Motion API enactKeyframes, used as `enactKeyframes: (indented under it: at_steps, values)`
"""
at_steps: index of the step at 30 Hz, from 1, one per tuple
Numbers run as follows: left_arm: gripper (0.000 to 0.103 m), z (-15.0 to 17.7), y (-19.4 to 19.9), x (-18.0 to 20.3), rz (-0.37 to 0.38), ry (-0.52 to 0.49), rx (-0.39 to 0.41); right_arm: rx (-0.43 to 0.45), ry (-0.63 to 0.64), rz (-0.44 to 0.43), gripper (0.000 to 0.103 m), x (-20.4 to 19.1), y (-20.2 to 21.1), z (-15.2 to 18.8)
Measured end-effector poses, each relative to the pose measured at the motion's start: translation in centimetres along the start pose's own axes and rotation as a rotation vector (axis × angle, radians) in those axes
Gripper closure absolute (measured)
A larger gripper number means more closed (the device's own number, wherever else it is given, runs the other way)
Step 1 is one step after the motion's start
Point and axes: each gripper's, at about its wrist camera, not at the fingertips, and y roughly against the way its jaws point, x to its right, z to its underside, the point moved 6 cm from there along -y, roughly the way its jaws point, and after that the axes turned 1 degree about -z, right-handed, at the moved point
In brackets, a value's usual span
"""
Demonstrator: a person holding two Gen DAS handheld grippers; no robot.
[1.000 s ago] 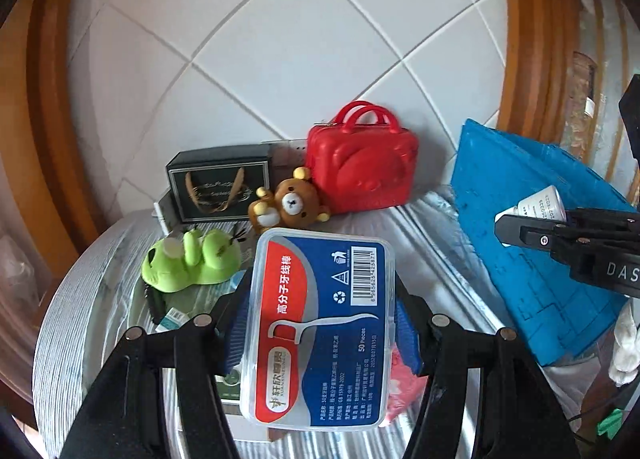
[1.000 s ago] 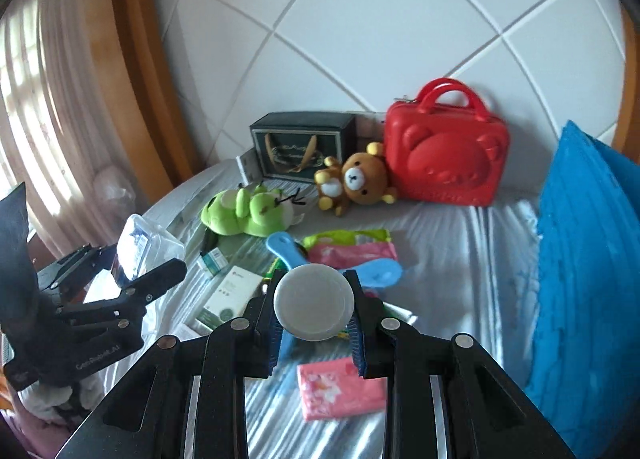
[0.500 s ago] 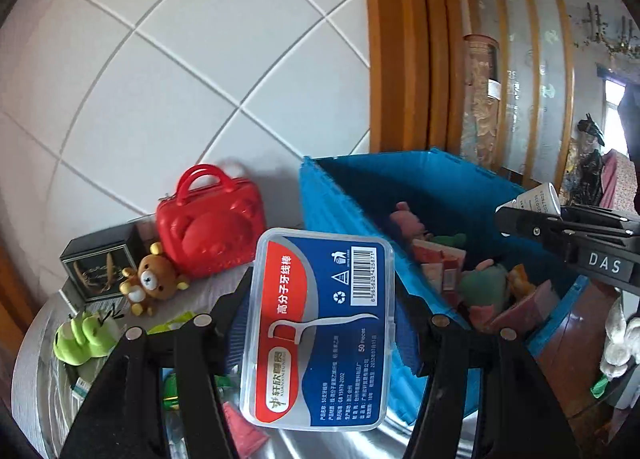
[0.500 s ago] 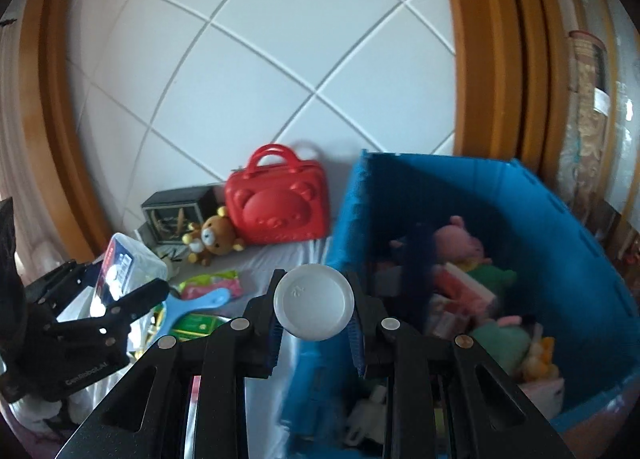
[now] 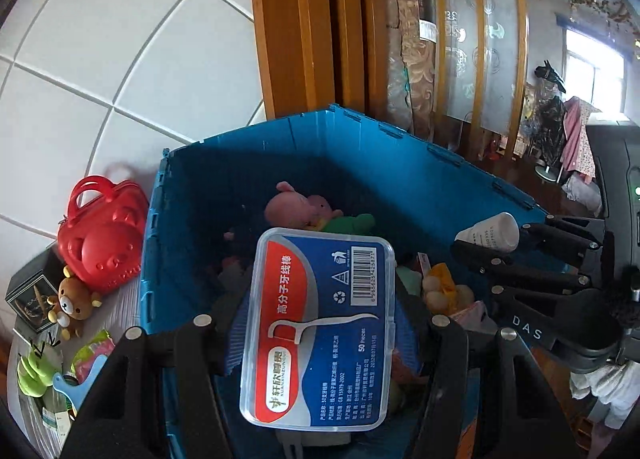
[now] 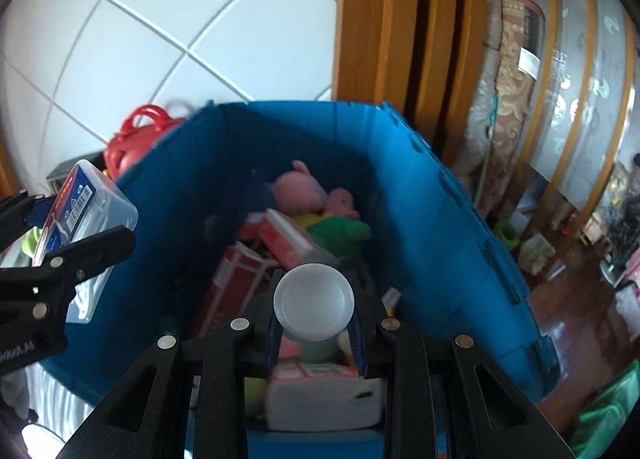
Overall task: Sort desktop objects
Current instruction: 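Carry the floss box and white bottle into the blue crate and open both tools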
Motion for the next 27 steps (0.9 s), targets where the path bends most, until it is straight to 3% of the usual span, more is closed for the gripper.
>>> enactKeyframes:
  at_steps: [9, 11, 13, 16, 18, 20, 23, 27]
  values:
    - [0.043, -0.4, -1.9, 0.5, -0.037, 0.022, -0.041, -0.061, 0.012, 0.018, 0.076, 1.9, -2.8, 0.8]
    - [0.030, -0.5, -1.9, 0.4, -0.054, 0.034, -0.034, -0.064, 0.016, 0.021, 0.075, 2.0, -3.1, 0.8]
    - [0.027, -0.6, -1.5, 0.2, -0.058, 0.041, -0.019, -0.059, 0.016, 0.024, 0.075, 2.2, -3.2, 0.7]
    - [0.027, -0.7, -1.3, -0.2, -0.058, 0.060, -0.012, -0.054, 0.010, 0.024, 0.054, 2.3, -3.1, 0.5]
    - [0.027, -0.8, -1.1, -0.4, -0.069, 0.066, -0.006, -0.046, 0.017, 0.035, 0.025, 2.2, -2.9, 0.5]
    - [0.027, -0.7, -0.7, -0.7, -0.076, 0.074, 0.003, -0.038, 0.022, 0.042, 0.020, 2.1, -2.6, 0.5]
    - [0.027, -0.8, 0.2, -1.0, -0.078, 0.086, 0.031, -0.021, 0.003, 0.024, 0.000, 2.0, -2.0, 0.5]
    - [0.027, -0.8, 2.2, -1.3, -0.089, 0.101, 0.101, 0.011, -0.023, -0.004, 0.000, 1.8, -0.6, 0.8]
